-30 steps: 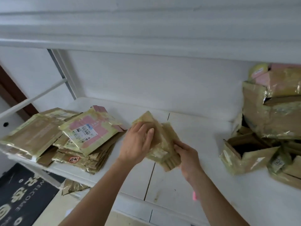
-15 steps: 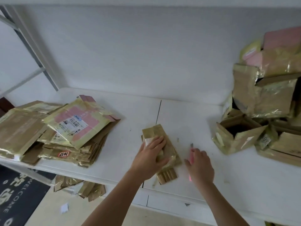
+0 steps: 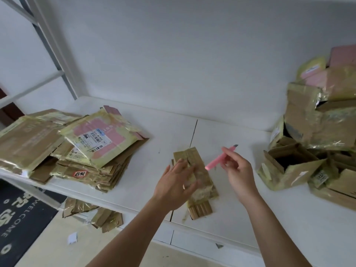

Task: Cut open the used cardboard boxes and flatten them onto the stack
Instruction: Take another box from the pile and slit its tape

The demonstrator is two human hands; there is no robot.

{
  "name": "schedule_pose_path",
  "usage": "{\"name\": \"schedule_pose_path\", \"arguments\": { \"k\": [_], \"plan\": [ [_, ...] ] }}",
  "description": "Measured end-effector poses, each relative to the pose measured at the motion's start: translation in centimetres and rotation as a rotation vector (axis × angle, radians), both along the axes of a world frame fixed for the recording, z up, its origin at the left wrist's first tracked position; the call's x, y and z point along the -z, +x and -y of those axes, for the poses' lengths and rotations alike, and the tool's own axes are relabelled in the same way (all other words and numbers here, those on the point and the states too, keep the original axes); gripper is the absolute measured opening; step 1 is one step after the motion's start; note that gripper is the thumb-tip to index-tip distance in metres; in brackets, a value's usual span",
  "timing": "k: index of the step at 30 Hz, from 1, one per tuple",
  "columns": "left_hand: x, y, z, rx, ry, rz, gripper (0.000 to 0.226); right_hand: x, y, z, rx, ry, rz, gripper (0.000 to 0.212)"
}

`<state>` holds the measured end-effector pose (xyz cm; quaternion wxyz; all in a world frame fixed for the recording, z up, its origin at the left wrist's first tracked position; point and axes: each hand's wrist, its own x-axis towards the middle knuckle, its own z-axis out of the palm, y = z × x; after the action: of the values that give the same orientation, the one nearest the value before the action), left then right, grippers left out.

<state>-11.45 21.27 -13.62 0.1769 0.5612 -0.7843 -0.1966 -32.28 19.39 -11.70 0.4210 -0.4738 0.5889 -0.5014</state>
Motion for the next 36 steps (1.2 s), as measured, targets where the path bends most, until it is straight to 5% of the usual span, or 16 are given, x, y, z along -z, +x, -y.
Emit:
{"name": "schedule_pose_path", "arguments": {
  "k": [2, 7, 15, 28, 36],
  "plan": [
    [-0.3, 0.5, 0.5, -0.007, 0.031, -0.048, 0.061, -0.7, 1.4, 0.4, 0.036, -0.083, -0.075, 0.04],
    [-0.5, 1.3, 1.2, 0.022, 0.115, -0.021, 0.066, -1.1, 5.5, 1.7, 0.047, -0.187, 0.107, 0.003],
    [-0.4, 2.3, 1.6, 0.069, 0.231, -0.142, 0.095, 1.0, 6.8, 2.9, -0.015, -0.26, -0.008, 0.01],
    [-0.4, 2.0, 1.2, -0.013, 0.179, -0.142, 0.087, 1.0, 6.9, 2.7, -0.198, -0.315, -0.345, 0.041],
    [-1.0, 1.9, 1.3, 0.005, 0.17, -0.073, 0.085, 1.2, 5.0, -0.5, -0.379, -0.279, -0.421, 0.025]
  ]
}}
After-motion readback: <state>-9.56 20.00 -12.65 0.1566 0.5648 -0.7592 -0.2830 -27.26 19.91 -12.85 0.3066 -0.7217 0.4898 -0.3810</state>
